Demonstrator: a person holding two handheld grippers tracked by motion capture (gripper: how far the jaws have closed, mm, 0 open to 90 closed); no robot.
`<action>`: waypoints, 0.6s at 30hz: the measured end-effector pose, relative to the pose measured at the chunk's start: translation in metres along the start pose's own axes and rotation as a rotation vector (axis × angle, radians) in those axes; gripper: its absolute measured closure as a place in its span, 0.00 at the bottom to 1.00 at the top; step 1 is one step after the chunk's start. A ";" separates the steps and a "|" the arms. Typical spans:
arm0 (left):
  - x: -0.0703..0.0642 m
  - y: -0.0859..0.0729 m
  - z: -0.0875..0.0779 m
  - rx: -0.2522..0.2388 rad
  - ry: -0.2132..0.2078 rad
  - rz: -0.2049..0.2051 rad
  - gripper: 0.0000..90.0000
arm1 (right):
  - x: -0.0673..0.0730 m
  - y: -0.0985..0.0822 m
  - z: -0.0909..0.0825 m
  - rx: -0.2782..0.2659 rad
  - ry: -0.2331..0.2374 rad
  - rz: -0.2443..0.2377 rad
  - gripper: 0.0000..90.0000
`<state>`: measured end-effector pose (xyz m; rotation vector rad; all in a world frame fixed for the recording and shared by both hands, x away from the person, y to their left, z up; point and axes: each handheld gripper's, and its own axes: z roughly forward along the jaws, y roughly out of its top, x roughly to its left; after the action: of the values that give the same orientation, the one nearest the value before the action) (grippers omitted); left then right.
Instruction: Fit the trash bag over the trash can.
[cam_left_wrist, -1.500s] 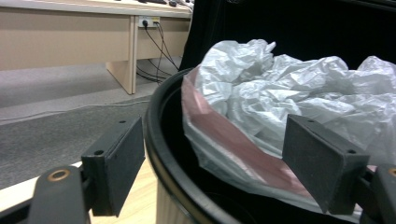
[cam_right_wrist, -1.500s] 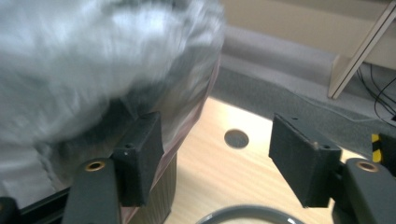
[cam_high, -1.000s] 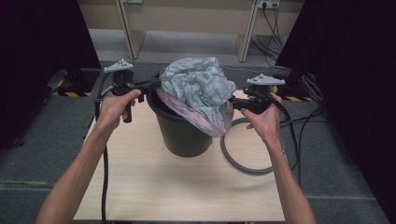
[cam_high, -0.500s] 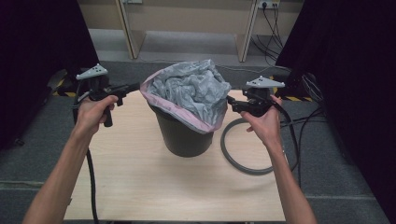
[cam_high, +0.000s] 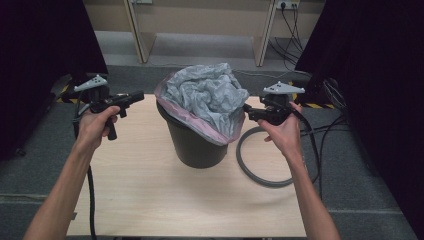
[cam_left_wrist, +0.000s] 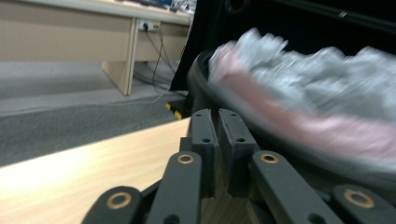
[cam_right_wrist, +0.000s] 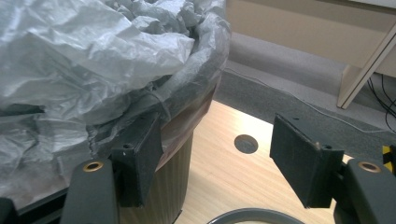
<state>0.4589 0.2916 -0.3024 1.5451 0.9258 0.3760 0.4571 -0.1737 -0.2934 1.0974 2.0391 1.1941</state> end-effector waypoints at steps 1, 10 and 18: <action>-0.003 0.003 0.000 -0.001 -0.002 0.008 0.92 | 0.000 0.000 0.000 0.001 -0.001 0.000 0.38; -0.029 0.027 0.025 0.032 -0.023 0.024 0.54 | 0.000 0.000 0.000 0.003 0.002 -0.003 0.38; -0.030 0.015 0.034 0.119 0.008 0.095 1.00 | 0.002 -0.002 0.000 -0.001 -0.010 -0.017 0.37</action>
<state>0.4692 0.2471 -0.2878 1.7018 0.8962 0.4009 0.4554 -0.1729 -0.2950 1.0810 2.0359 1.1791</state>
